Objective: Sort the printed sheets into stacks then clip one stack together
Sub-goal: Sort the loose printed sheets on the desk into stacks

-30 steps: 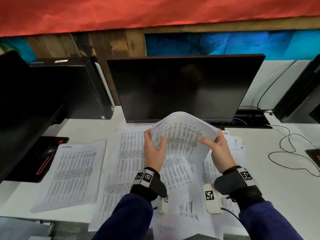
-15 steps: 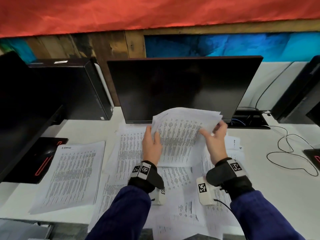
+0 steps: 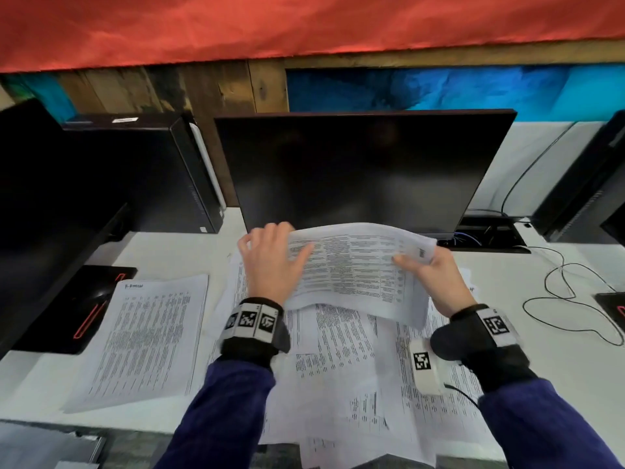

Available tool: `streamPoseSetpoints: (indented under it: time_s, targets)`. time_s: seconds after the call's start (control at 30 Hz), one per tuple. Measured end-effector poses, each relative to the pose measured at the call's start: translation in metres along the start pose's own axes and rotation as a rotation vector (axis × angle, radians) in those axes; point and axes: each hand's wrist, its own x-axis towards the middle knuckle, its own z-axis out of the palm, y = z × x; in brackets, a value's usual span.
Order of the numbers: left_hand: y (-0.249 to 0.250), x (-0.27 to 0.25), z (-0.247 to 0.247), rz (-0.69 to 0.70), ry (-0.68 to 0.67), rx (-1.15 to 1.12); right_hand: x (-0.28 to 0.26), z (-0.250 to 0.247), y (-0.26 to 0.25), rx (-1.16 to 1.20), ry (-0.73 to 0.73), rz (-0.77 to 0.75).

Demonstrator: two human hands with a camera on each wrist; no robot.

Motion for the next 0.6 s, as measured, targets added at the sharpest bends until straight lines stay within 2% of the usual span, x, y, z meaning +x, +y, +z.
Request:
streamPoseSetpoints:
  time_s: [0.03,0.1,0.13,0.2,0.33,0.43,0.5,0.6]
  targets:
    - [-0.011,0.0,-0.001,-0.112,0.029,-0.134,-0.004,-0.001,0.007,0.089,0.018,0.04]
    - [-0.026,-0.003,-0.001,-0.339,0.038,-0.598,-0.01,0.001,0.021,0.221,0.046,0.088]
    - [-0.028,-0.005,0.0,-0.406,0.014,-0.785,-0.011,0.003,0.029,0.282,0.054,0.108]
    - [-0.028,-0.013,0.006,-0.441,-0.065,-0.95,-0.014,0.008,0.041,0.368,0.058,0.151]
    - [-0.022,-0.032,0.023,-0.529,-0.12,-1.008,-0.012,0.022,0.055,0.312,0.071,0.149]
    - [-0.019,-0.035,0.032,-0.599,-0.048,-1.03,-0.01,0.029,0.056,0.187,0.217,0.082]
    - [-0.012,-0.03,0.033,-0.59,0.009,-1.006,-0.009,0.033,0.054,0.162,0.285,0.042]
    - [0.005,-0.02,0.028,-0.541,0.057,-0.953,-0.008,0.036,0.048,0.185,0.264,0.012]
